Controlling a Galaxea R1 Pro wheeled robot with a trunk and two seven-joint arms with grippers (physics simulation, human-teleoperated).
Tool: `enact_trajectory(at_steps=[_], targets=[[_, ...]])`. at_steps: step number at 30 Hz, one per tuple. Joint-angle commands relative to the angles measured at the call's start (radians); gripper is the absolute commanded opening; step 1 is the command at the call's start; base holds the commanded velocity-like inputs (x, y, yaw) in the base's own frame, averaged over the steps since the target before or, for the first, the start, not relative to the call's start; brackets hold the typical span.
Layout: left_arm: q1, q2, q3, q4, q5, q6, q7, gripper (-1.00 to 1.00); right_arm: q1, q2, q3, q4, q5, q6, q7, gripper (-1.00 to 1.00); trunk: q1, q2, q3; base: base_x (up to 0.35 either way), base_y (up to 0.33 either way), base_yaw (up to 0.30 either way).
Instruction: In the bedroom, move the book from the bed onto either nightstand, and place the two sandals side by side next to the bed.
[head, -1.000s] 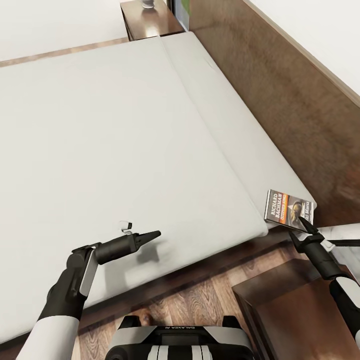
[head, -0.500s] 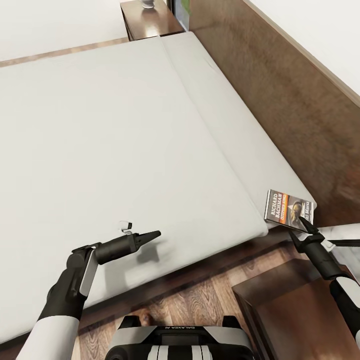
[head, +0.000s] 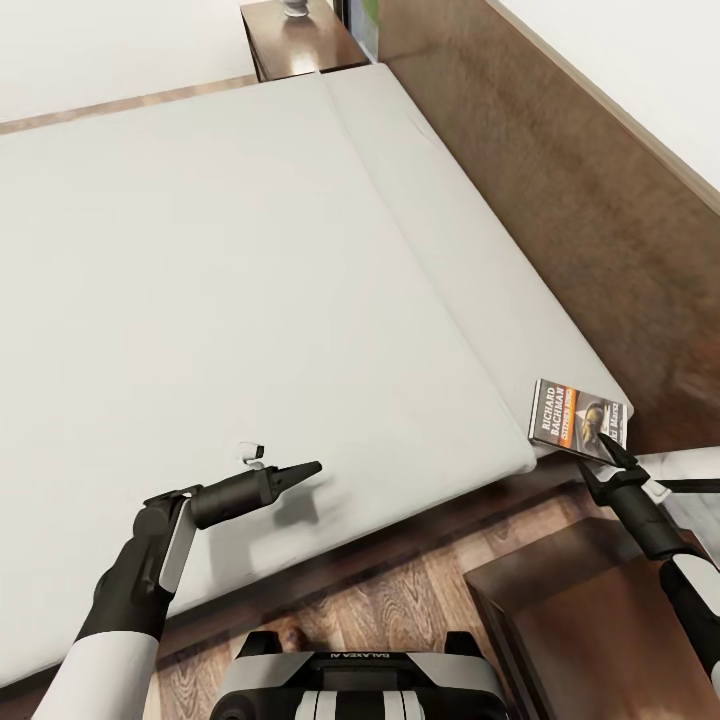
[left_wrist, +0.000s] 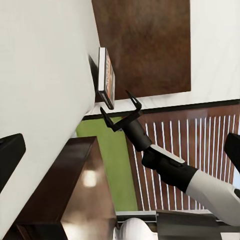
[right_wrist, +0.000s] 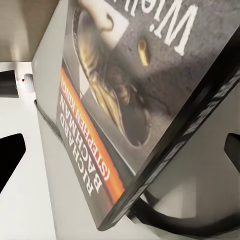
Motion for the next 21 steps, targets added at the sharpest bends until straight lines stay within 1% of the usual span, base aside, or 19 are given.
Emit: enact_trajectory(at_steps=[1, 2, 21], targets=[[0.0, -0.001, 0.002, 0.0, 0.0, 0.01, -0.003, 1.0, 0.0, 0.0, -0.001, 0.001, -0.007, 0.008, 0.0, 1.0, 0.0, 0.0, 0.0, 0.0, 0.0, 0.0], [0.0, -0.001, 0.002, 0.0, 0.0, 0.01, -0.003, 1.0, 0.0, 0.0, -0.001, 0.001, -0.007, 0.008, 0.0, -1.0, 0.0, 0.0, 0.0, 0.0, 0.0, 0.0], [0.0, -0.001, 0.002, 0.0, 0.0, 0.01, -0.003, 1.0, 0.0, 0.0, -0.001, 0.001, -0.007, 0.008, 0.001, -1.0, 0.0, 0.0, 0.0, 0.0, 0.0, 0.0]])
